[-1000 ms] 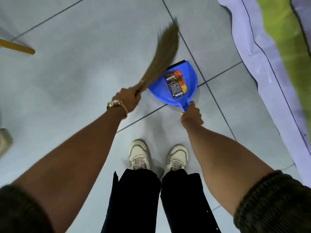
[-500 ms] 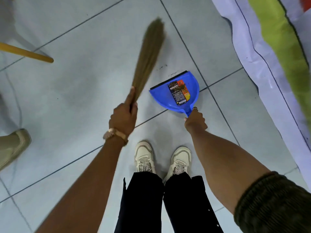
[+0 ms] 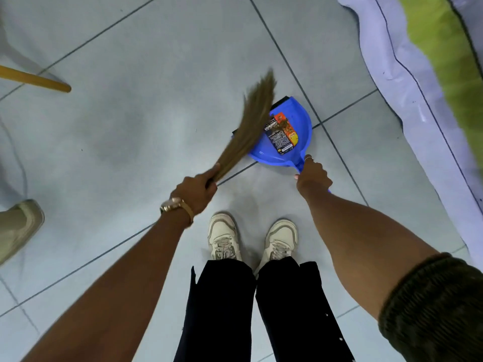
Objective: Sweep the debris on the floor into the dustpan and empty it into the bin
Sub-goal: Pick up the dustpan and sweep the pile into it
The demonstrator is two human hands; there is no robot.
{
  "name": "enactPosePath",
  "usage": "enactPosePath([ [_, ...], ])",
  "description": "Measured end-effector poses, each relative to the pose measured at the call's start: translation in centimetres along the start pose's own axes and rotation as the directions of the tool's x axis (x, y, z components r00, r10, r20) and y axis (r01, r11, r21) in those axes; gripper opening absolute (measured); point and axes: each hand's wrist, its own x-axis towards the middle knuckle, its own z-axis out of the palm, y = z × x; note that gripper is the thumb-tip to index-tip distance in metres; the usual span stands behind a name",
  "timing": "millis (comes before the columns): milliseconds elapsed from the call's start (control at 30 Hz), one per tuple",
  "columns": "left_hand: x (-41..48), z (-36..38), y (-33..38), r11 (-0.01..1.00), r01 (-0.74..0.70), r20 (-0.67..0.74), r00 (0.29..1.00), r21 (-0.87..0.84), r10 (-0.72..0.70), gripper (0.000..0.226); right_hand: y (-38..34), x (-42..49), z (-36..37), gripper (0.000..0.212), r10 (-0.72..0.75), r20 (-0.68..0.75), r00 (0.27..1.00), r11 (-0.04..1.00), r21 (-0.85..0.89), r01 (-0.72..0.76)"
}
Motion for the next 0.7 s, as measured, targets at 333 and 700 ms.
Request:
enactPosePath([
  [333,-8.7,-2.3,4.0,0.98,-0.182,-0.224,0.962,-0.083,0.159,0.053,0.9,-1.4,-0.2,0.052,0.018,0.008,1.0,1.0,0.001,-0.018],
  [700,5.5,-3.4,6.1,0.989,0.064,-0.123,0.989,-0.134,-0.08,0.051,4.9,-2.9,1.0,0.043,0.118,0.037,0.992,0.99,0.067,-0.12],
])
